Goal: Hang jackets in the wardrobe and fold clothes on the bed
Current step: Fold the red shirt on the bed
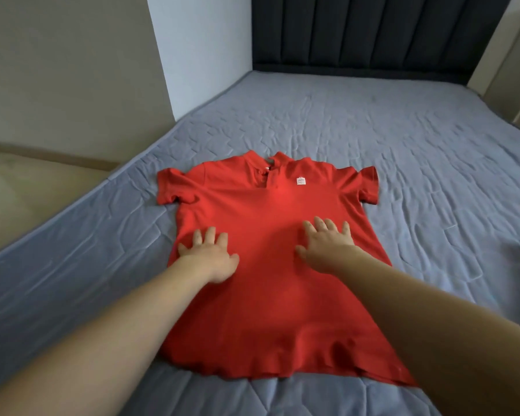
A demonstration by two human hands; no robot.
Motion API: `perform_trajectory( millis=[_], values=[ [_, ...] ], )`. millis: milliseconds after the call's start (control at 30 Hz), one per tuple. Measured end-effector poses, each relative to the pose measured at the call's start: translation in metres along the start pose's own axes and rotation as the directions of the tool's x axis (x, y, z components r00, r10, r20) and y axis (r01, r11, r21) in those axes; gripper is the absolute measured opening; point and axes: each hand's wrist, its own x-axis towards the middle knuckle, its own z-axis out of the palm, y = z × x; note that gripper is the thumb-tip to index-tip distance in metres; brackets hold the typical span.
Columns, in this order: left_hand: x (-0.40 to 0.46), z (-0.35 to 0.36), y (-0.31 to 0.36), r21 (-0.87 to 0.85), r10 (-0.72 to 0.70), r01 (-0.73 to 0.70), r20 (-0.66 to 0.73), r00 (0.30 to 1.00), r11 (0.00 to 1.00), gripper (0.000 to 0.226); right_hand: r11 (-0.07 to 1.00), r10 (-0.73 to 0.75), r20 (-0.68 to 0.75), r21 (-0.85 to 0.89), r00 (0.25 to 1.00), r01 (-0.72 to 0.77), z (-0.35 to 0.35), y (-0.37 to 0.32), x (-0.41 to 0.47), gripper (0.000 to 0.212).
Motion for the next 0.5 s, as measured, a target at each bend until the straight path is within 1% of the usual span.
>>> perform_trajectory(
  millis=[33,67,100,167,233,367,500],
  values=[
    [0.008,0.016,-0.005,-0.008,-0.054,0.055,0.033,0.998,0.998,0.075,0.999,0.023,0.029,0.040,0.999,-0.024,0.009,-0.002,0.009,0.072],
    [0.017,0.032,-0.007,-0.006,-0.089,0.089,0.023,0.996,0.996,0.077,0.995,0.050,0.044,0.081,0.998,-0.054,0.019,-0.002,0.019,0.074],
    [0.027,0.043,-0.006,-0.013,-0.092,0.092,-0.037,0.995,0.996,0.078,0.989,0.074,0.040,0.125,0.997,-0.078,0.028,0.001,0.030,0.075],
    [0.053,0.048,0.000,-0.054,-0.058,0.049,-0.195,0.979,0.997,0.080,0.981,0.102,0.005,0.168,0.995,-0.101,0.041,0.005,0.053,0.078],
    [0.081,0.042,0.009,-0.055,-0.001,-0.015,-0.284,0.959,0.998,0.080,0.980,0.108,-0.031,0.169,0.994,-0.102,0.048,0.008,0.079,0.080],
    [0.149,0.028,0.032,-0.031,0.081,-0.098,-0.344,0.935,0.995,0.080,0.988,0.086,-0.118,0.139,0.989,-0.069,0.053,0.012,0.138,0.086],
    [0.221,0.009,0.057,-0.037,0.115,-0.144,-0.425,0.898,0.989,0.088,0.994,0.009,-0.226,0.105,0.974,0.015,0.052,0.020,0.207,0.089]
  ],
)
